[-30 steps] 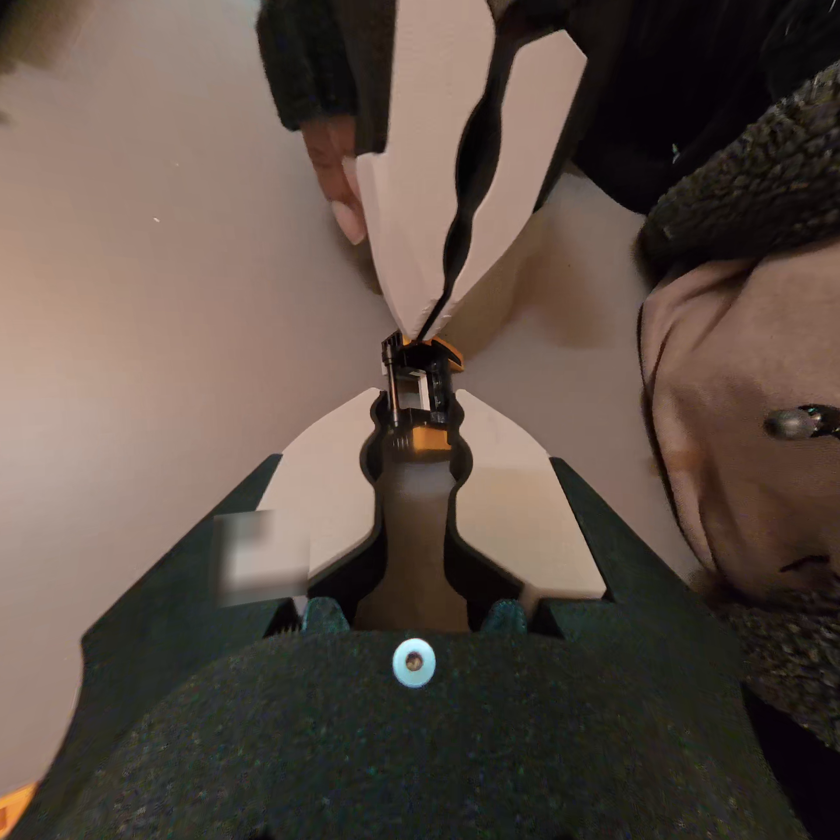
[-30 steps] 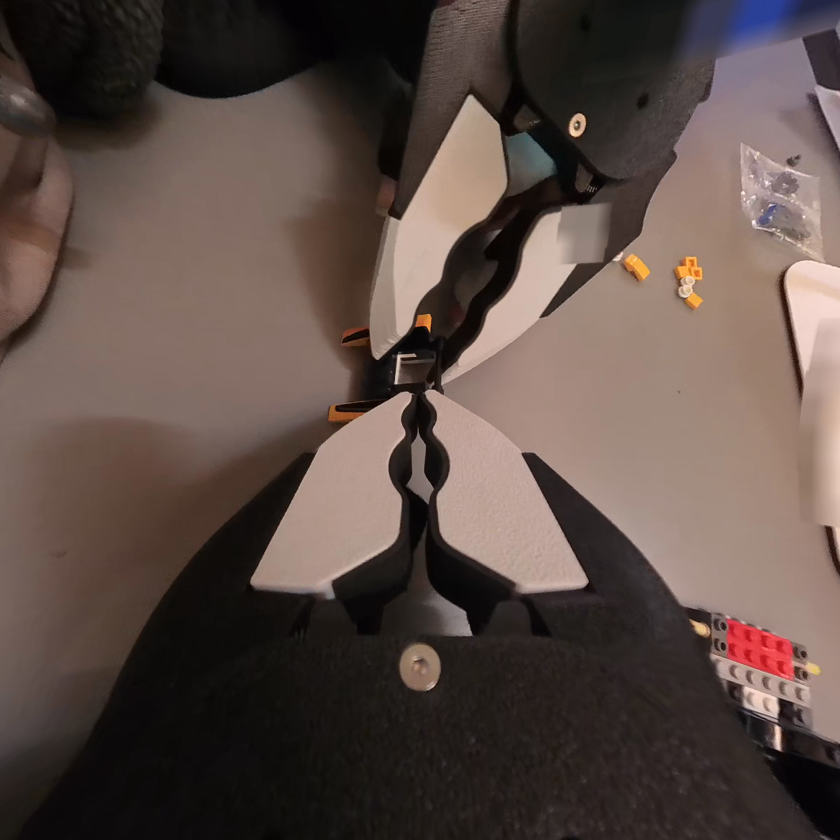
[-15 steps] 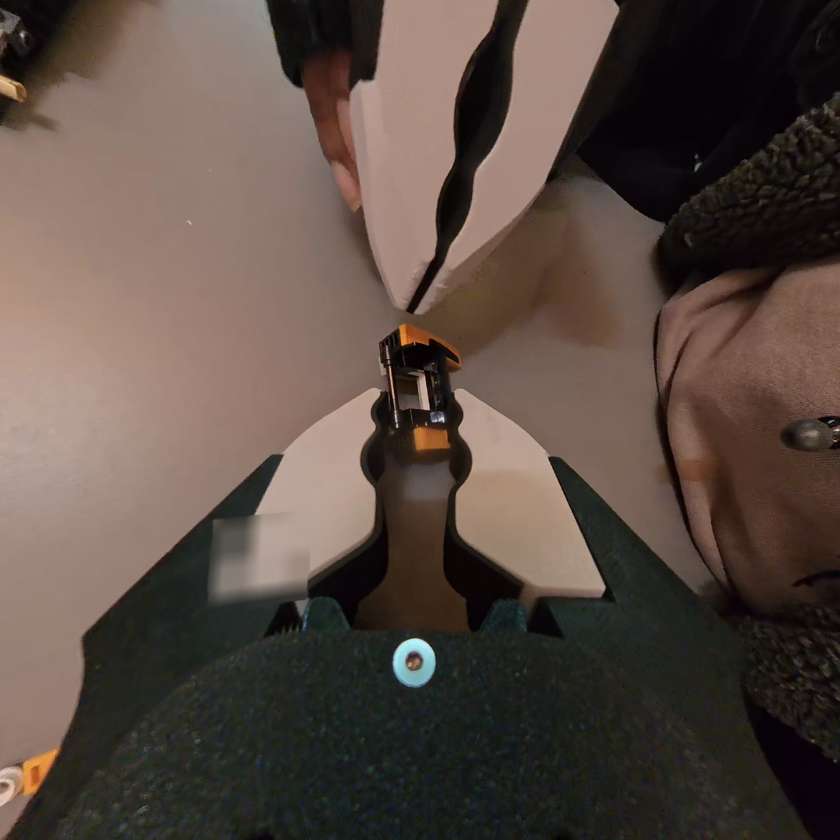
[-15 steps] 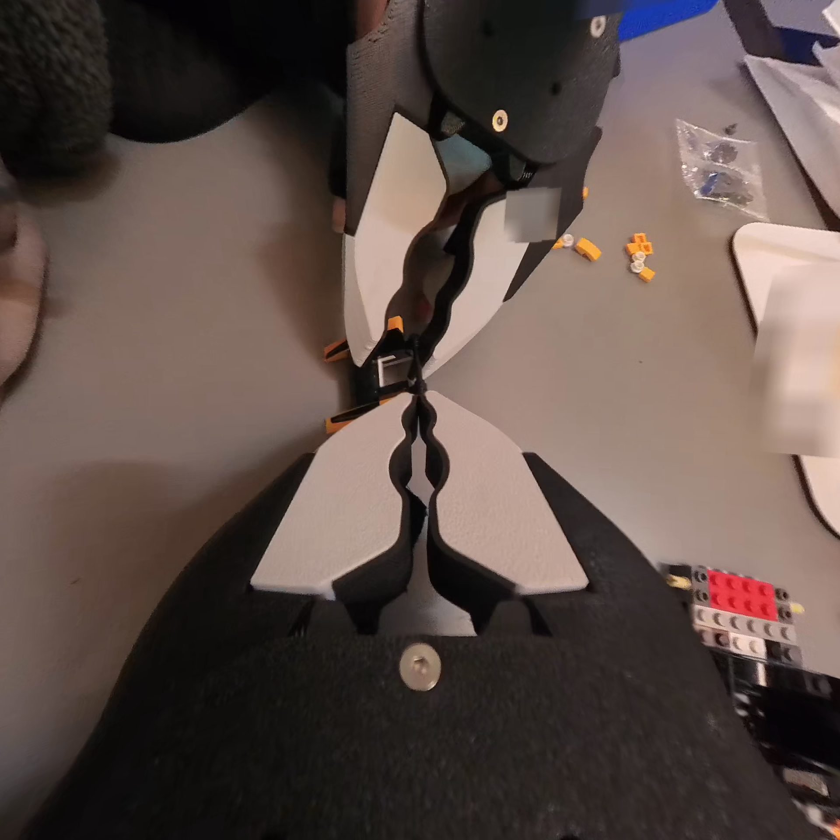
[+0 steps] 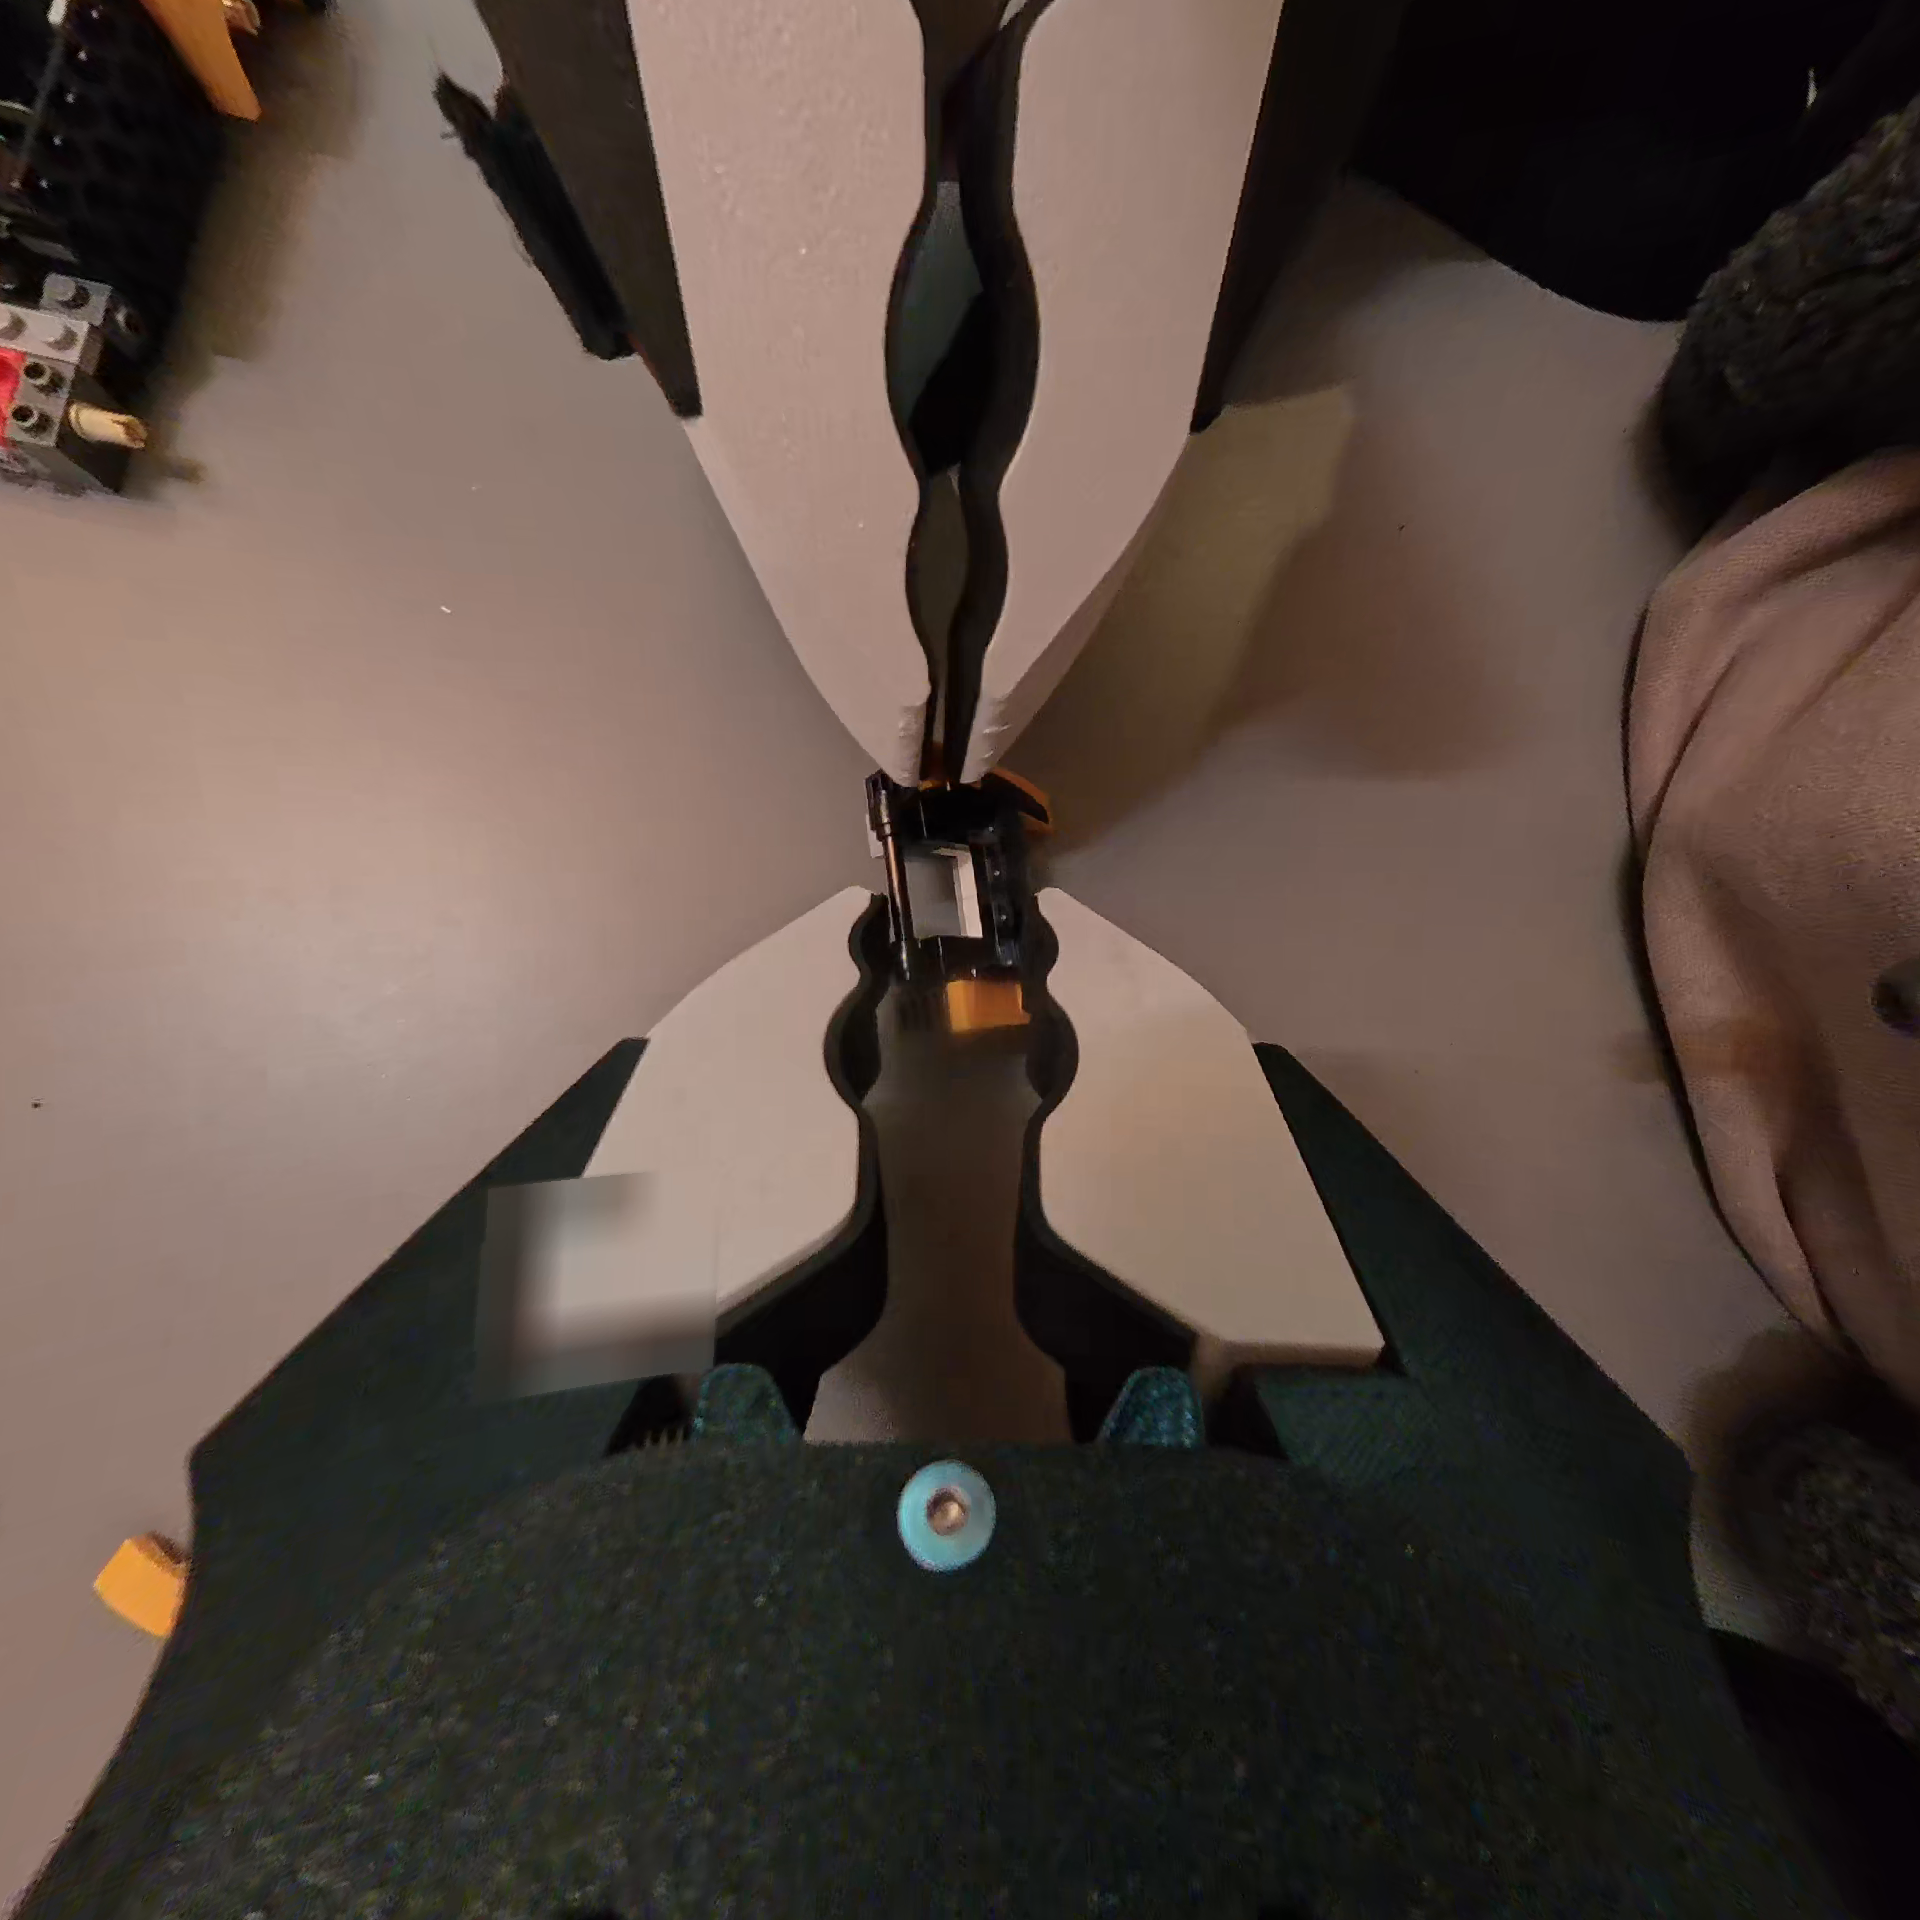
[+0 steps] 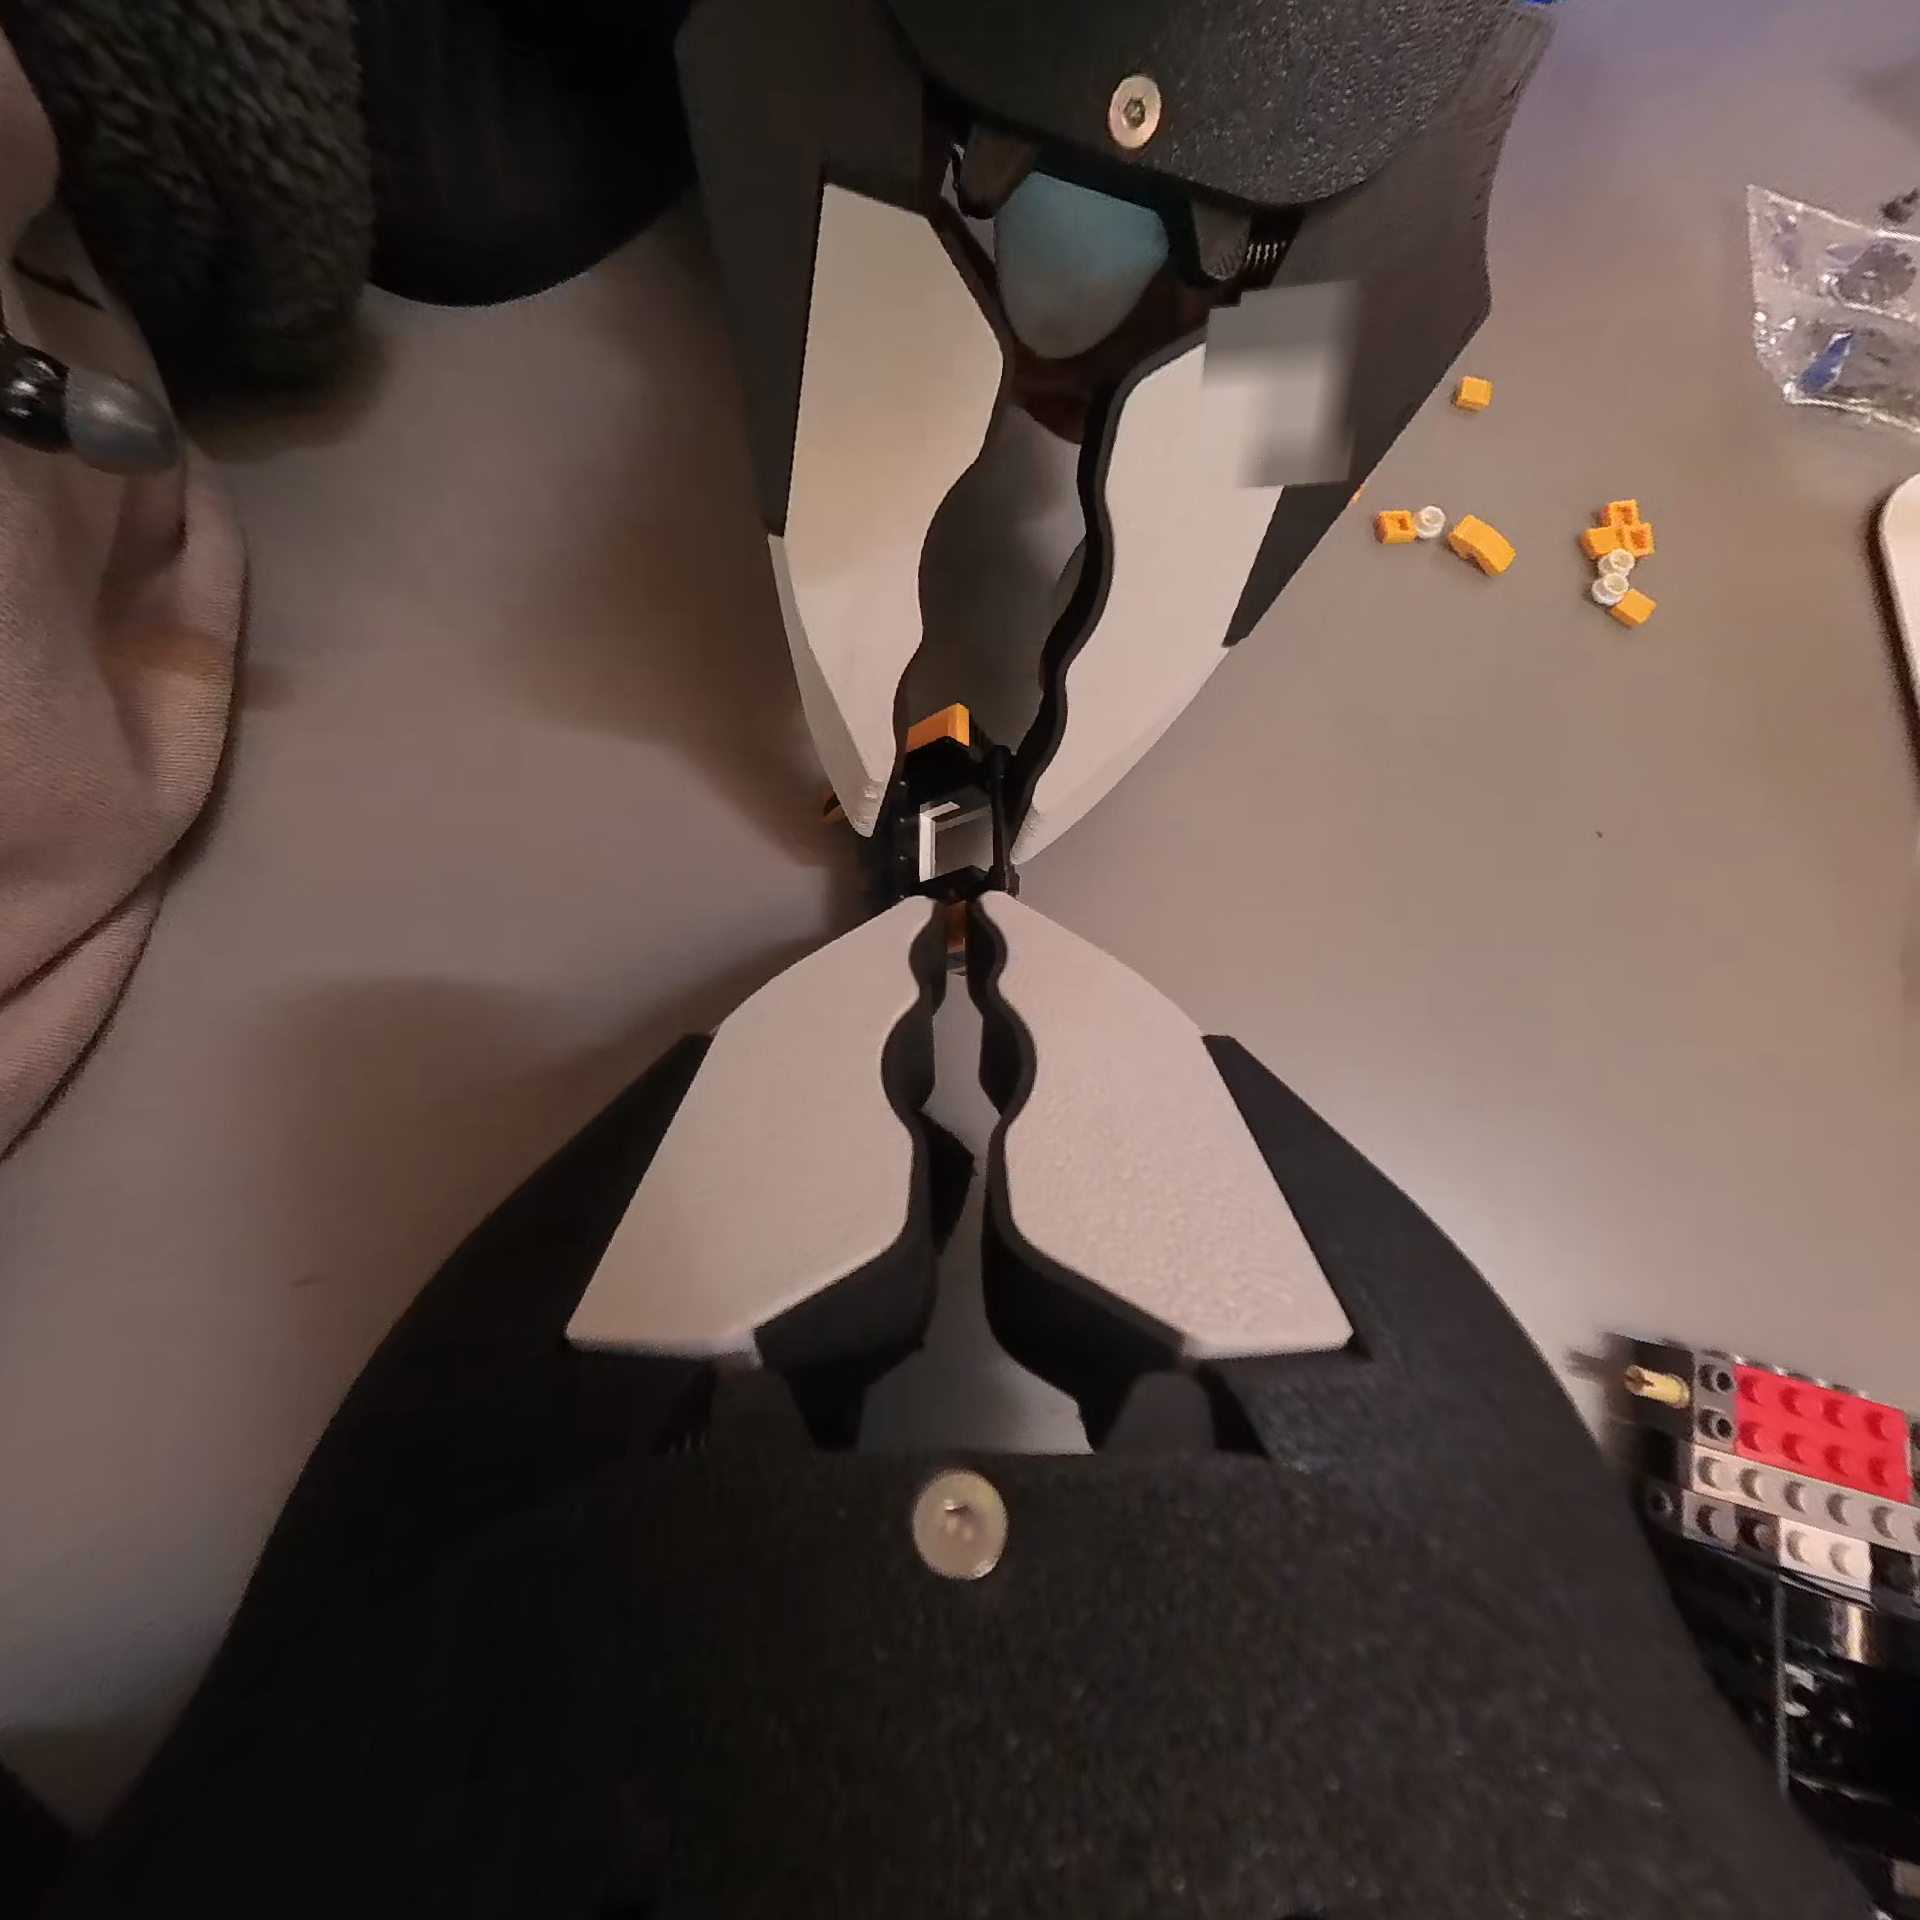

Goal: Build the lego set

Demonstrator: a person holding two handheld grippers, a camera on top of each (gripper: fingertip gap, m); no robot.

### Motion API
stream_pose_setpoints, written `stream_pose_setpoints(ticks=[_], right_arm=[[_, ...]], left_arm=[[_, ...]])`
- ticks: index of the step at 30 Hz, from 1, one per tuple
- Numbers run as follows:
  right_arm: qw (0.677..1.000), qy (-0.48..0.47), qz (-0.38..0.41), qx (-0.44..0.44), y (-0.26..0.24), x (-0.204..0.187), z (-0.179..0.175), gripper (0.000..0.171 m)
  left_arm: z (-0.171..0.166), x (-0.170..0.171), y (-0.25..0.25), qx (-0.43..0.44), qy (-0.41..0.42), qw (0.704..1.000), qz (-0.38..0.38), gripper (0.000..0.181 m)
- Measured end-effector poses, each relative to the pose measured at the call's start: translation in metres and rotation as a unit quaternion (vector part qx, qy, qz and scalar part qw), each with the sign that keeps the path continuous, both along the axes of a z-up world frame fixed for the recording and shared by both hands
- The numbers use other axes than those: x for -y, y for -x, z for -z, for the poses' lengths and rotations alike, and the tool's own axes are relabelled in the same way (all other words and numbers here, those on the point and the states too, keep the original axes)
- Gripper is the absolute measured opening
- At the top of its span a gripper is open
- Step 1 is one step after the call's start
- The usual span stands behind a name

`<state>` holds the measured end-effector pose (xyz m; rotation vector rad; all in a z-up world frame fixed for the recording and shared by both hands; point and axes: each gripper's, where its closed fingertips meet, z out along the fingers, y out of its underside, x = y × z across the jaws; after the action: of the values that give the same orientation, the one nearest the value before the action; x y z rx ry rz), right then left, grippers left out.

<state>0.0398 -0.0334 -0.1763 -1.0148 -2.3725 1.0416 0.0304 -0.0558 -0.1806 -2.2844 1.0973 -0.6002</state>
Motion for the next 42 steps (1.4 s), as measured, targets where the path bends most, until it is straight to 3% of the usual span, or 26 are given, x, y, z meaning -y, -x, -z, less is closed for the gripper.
stream_pose_setpoints(ticks=[7, 21, 26, 31, 36, 37, 42], right_arm=[[0.999, -0.028, -0.012, -0.014, -0.001, 0.001, 0.000, 0.000], [0.995, -0.079, -0.037, -0.058, -0.002, 0.005, 0.004, 0.000], [0.996, -0.055, -0.044, -0.054, -0.006, 0.009, 0.000, 0.000], [0.997, -0.049, 0.032, -0.048, 0.006, -0.014, -0.001, 0.000], [0.999, -0.037, 0.023, -0.019, 0.004, -0.008, 0.005, 0.001], [0.999, -0.033, 0.019, -0.010, 0.003, -0.006, 0.006, 0.013], [0.999, -0.043, 0.011, 0.001, 0.001, -0.005, 0.007, 0.007]], left_arm=[[0.001, 0.002, -0.001, 0.008, 0.016, 1.000, -0.001, 0.023], [0.008, -0.002, 0.001, 0.102, 0.108, 0.988, -0.047, 0.022], [0.009, -0.004, 0.002, 0.103, 0.108, 0.988, -0.047, 0.023], [0.009, -0.005, 0.001, 0.096, 0.101, 0.989, -0.045, 0.023], [0.008, -0.005, -0.001, 0.061, 0.075, 0.995, -0.039, 0.022], [0.008, -0.005, -0.002, 0.053, 0.069, 0.996, -0.038, 0.022], [0.007, -0.005, -0.003, 0.020, 0.046, 0.998, -0.032, 0.022]])
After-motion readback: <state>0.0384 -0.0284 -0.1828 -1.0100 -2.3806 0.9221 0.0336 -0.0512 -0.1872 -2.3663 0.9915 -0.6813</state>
